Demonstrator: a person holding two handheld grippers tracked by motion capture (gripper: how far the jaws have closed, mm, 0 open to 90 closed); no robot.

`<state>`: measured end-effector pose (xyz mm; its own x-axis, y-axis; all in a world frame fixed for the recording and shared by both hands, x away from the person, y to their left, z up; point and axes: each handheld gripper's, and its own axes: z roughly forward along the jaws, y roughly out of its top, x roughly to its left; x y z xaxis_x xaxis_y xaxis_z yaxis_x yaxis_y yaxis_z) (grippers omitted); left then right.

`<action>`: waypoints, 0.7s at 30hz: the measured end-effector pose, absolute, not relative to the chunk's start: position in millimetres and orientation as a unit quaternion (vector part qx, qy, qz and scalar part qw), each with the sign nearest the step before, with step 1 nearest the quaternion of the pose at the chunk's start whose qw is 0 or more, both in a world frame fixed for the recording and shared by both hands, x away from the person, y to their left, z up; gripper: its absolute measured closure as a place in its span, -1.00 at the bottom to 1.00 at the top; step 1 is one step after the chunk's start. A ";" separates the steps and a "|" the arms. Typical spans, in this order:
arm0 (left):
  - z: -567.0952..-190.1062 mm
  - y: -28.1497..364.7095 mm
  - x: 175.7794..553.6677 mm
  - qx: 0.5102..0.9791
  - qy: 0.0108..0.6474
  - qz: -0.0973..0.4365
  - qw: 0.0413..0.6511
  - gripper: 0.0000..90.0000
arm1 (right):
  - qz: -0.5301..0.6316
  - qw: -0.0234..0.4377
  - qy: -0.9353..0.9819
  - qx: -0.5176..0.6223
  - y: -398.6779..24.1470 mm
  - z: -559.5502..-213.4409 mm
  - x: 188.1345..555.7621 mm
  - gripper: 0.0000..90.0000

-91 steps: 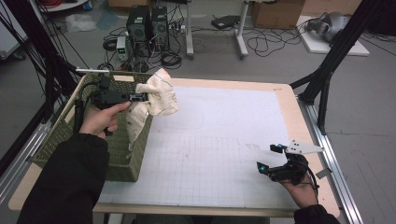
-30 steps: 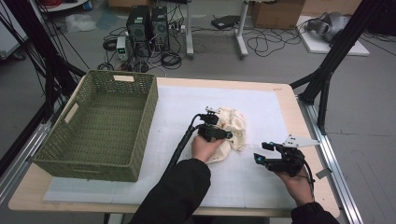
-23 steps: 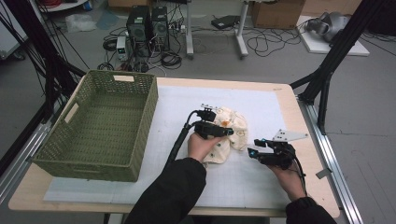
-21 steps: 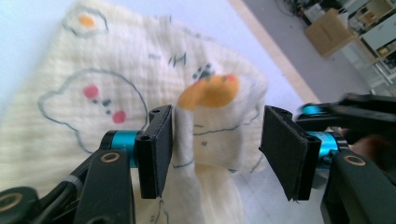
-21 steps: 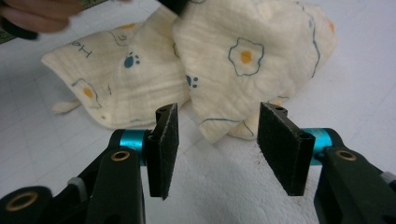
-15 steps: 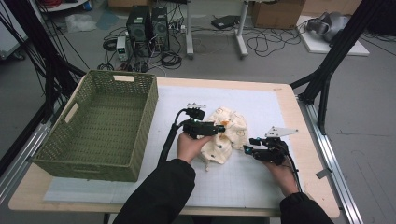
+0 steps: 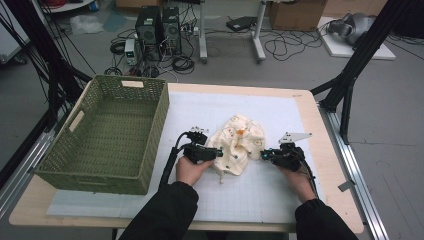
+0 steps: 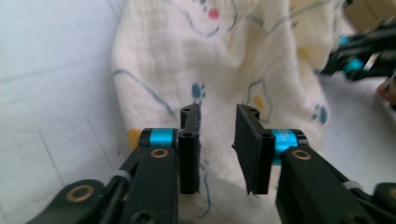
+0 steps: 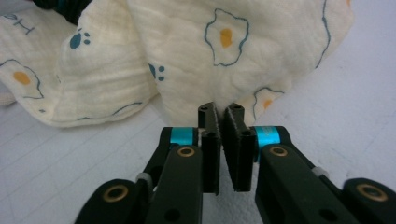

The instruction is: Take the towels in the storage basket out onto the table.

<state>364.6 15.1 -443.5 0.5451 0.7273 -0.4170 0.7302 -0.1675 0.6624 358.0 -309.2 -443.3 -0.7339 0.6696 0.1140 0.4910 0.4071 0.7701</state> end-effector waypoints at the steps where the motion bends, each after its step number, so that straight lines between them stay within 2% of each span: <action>1: -445.1 14.5 363.4 0.770 0.474 0.003 0.427 0.68 | 0.417 0.110 0.832 0.348 -310.3 -441.9 358.9 0.92; 5: -445.6 14.1 360.8 0.776 0.468 0.008 0.423 0.90 | 0.401 0.116 0.840 0.347 -315.9 -435.7 362.9 0.93; 8: -445.4 13.9 358.1 0.783 0.460 0.004 0.419 0.97 | 0.395 0.119 0.840 0.353 -322.6 -432.0 366.2 0.93; 21: -440.1 4.0 343.7 0.788 0.434 -0.020 0.437 0.99 | 0.375 0.157 0.825 0.393 -362.9 -408.8 380.9 0.92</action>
